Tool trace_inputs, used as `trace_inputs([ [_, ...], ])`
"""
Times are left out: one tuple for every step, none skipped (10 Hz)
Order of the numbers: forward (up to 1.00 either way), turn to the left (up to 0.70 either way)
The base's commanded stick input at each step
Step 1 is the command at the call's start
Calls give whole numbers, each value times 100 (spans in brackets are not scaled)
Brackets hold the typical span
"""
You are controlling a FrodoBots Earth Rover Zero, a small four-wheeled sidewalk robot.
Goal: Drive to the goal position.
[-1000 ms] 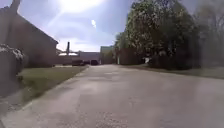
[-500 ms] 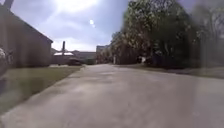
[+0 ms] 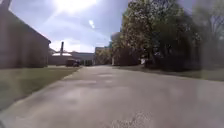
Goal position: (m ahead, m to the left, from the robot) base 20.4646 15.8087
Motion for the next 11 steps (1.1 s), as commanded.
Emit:
trace_inputs([
  [70,0],
  [70,0],
  [70,0],
  [70,0],
  [70,0],
  [70,0],
  [70,0],
  [76,0],
  [82,0],
  [93,0],
  [100,0],
])
